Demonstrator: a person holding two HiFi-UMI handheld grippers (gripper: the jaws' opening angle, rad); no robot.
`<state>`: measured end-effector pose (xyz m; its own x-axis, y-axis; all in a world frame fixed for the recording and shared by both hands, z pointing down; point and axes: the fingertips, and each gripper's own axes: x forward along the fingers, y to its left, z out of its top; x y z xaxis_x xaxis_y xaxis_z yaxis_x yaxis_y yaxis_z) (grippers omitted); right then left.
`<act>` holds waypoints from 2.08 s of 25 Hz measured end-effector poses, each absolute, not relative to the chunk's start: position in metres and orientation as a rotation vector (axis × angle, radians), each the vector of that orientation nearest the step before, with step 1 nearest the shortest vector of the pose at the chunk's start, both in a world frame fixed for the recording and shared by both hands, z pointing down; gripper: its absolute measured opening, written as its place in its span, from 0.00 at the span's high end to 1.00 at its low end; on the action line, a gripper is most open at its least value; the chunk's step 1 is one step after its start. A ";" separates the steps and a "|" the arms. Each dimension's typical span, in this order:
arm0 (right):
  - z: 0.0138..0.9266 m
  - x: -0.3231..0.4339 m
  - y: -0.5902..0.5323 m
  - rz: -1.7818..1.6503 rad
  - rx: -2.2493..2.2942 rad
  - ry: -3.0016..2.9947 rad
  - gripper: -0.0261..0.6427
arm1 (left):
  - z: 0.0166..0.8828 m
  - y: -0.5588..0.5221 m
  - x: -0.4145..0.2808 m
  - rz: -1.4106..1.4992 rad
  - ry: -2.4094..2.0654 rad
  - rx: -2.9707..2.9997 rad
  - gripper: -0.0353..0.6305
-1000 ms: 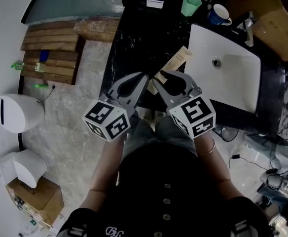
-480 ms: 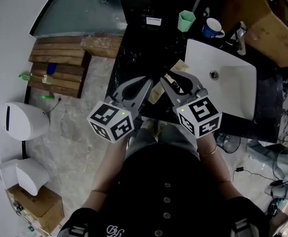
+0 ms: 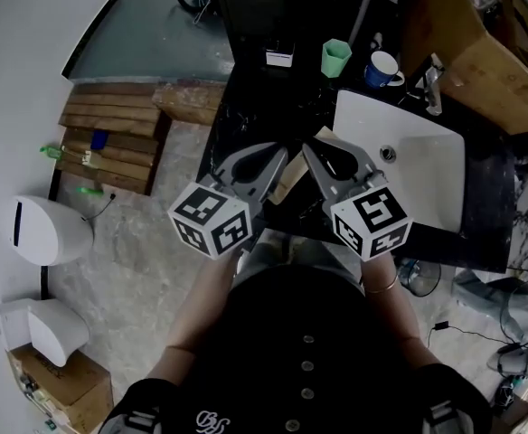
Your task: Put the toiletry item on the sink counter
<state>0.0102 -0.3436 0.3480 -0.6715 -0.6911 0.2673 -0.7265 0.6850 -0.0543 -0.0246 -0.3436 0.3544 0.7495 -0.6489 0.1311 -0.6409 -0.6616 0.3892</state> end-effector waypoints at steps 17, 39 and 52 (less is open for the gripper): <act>0.333 0.033 -0.355 0.238 1.247 -2.708 0.96 | 0.347 -0.355 -0.003 0.011 -0.957 2.584 0.93; 0.342 0.031 -0.351 0.268 1.200 -2.707 0.96 | 0.355 -0.350 0.010 0.103 -0.897 2.616 0.93; 0.345 0.028 -0.344 0.253 1.196 -2.696 0.96 | 0.360 -0.342 0.010 0.126 -0.881 2.614 0.93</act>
<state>0.0280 -0.3439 0.3446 -0.6596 -0.7146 0.2330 -0.7455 0.6615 -0.0817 0.0095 -0.3418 0.3599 0.7996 -0.5656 0.2017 -0.5995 -0.7324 0.3229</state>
